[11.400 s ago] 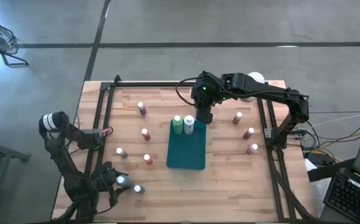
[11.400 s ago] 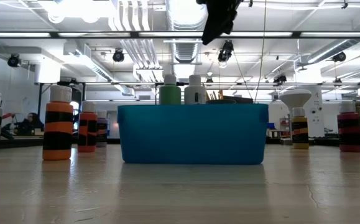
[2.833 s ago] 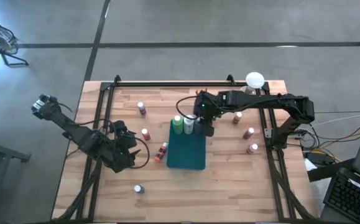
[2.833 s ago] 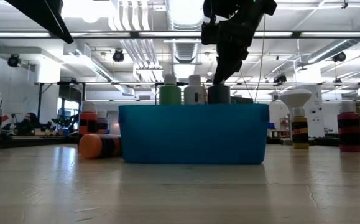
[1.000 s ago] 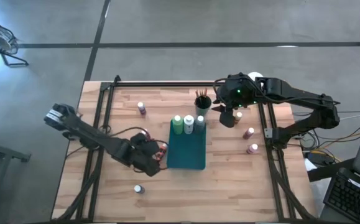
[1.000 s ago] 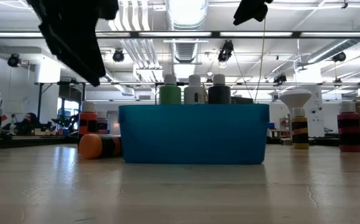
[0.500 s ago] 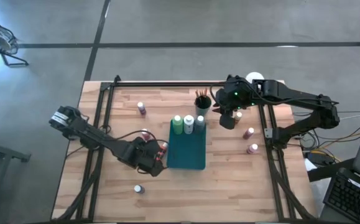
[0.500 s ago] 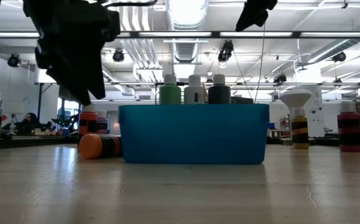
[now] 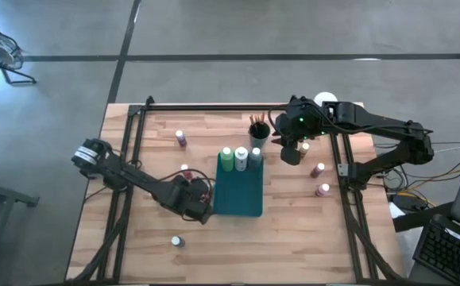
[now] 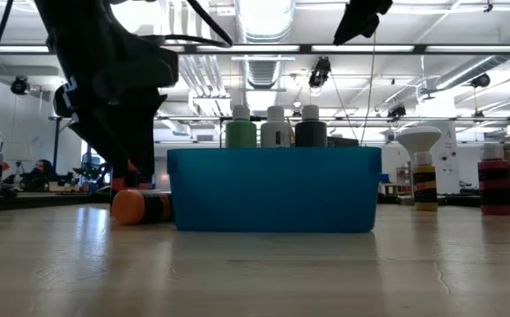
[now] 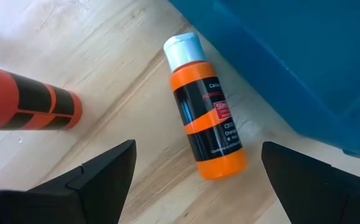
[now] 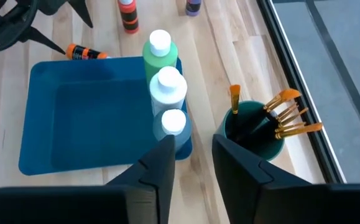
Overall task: Pick & Place Paint Supplies
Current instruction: Put the small orange paint bottle into the blue bin
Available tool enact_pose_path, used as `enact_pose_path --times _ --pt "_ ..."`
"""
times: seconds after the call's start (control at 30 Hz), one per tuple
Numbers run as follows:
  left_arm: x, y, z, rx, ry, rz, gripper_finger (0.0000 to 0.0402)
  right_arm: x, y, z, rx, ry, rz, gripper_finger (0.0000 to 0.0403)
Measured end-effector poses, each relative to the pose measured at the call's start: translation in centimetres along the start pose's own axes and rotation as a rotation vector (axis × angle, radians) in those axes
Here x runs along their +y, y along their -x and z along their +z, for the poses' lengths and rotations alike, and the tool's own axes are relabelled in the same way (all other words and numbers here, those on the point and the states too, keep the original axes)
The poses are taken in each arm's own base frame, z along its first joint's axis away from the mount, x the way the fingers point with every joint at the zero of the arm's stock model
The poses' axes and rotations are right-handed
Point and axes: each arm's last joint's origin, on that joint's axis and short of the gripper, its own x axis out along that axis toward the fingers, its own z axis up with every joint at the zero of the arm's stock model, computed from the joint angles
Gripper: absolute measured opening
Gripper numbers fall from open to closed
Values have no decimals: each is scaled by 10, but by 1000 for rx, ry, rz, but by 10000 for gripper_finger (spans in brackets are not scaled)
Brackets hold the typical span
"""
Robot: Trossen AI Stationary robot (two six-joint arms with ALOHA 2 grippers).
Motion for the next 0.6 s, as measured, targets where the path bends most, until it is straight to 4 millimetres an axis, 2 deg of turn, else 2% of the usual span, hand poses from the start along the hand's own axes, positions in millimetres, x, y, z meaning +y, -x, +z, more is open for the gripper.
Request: enact_pose_path --times 0.37,0.6 --pt "-4 -3 3 -29 49 -22 351 0 0 0 -3 7 0 131" --pt "-5 -18 3 -13 48 18 351 0 0 0 -3 11 0 129"
